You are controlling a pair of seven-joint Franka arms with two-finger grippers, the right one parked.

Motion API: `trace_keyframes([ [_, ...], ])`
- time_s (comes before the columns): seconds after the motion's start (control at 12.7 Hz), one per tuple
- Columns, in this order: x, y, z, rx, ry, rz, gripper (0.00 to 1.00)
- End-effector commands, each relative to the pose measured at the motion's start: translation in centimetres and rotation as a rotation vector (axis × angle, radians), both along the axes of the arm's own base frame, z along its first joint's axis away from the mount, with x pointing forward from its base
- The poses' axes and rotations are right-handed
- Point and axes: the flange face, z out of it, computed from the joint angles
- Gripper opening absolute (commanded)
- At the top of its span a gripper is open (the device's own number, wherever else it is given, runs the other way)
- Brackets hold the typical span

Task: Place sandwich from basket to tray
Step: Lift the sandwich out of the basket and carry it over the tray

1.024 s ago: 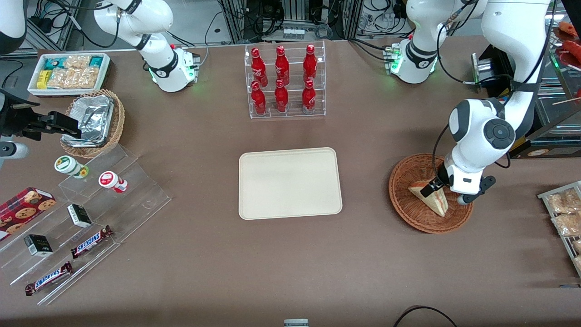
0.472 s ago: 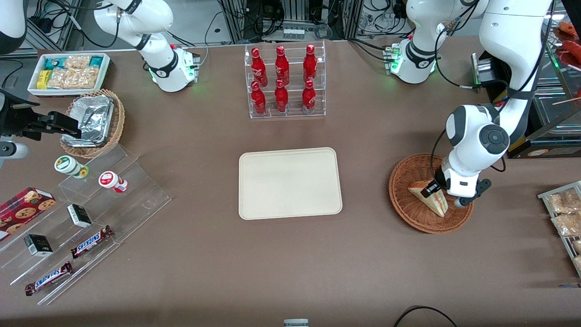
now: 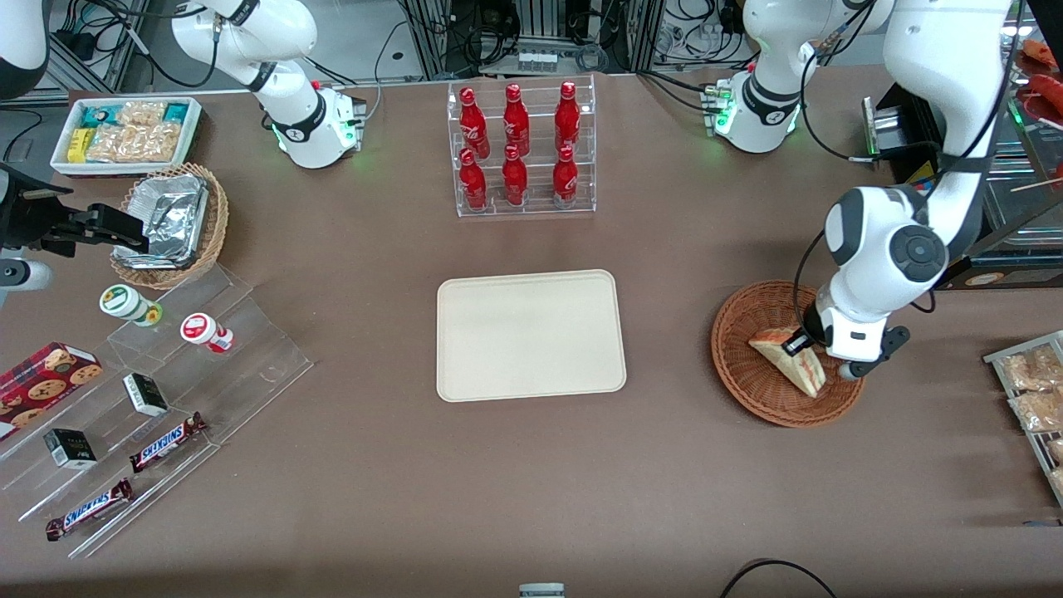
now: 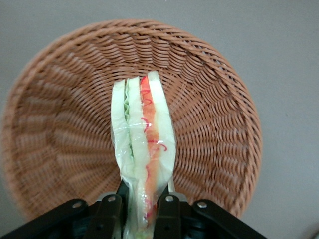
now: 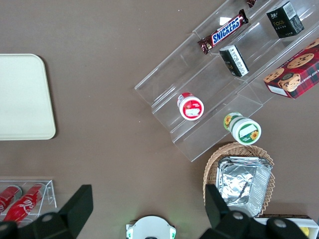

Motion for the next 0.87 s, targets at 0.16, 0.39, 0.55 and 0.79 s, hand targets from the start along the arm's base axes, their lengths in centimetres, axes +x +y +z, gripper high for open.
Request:
trace_keyframes([
  [0.16,2.2,-4.6,11.3,0.010,0.052,-0.067,0.00],
  [0.39,2.5,-10.3,15.7,-0.030,0.043,-0.154,0.00],
  [0.55,1.9,-15.4,17.0,-0.068,0.033,-0.236,0.00],
  [0.79,0.7,-23.6,16.8,-0.132,0.042,-0.292,0.00],
])
